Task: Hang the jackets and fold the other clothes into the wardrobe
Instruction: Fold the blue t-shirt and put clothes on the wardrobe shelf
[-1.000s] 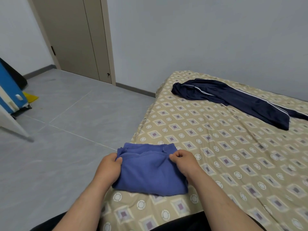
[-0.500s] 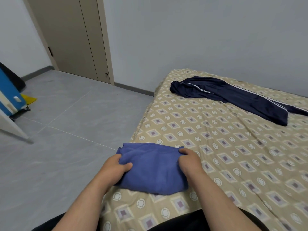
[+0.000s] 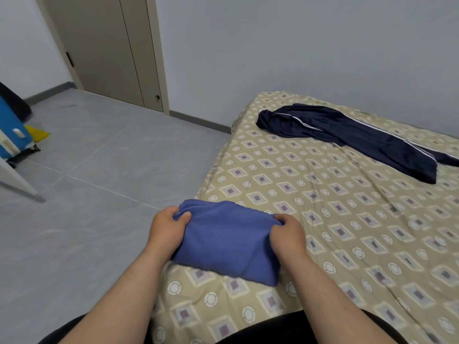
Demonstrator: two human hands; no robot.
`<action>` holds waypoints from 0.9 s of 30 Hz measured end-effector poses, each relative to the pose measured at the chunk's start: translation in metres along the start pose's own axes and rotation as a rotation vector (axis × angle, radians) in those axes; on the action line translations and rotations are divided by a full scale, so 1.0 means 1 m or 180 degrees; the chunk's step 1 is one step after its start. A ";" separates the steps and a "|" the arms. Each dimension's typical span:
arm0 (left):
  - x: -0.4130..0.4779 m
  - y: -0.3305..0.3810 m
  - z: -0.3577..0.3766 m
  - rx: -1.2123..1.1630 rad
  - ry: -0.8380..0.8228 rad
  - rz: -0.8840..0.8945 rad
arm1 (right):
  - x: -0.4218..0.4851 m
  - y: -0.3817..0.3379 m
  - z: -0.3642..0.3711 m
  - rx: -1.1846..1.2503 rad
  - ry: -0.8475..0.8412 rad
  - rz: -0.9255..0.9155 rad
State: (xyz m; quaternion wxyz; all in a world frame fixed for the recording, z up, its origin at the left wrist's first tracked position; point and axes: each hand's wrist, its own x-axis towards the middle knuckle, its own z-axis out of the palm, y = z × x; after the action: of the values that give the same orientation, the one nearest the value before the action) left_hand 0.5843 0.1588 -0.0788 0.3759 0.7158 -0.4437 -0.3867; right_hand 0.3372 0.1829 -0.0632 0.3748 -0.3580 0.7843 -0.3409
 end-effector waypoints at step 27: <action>-0.057 0.013 -0.030 -0.0863 -0.0460 -0.0505 | -0.044 0.004 -0.025 0.1002 -0.0715 0.0528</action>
State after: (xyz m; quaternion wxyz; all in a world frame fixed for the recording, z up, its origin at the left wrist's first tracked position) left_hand 0.5894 0.2131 -0.0421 0.4043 0.6616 -0.3554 -0.5220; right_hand 0.3353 0.2275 -0.0386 0.5380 -0.2649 0.7014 -0.3852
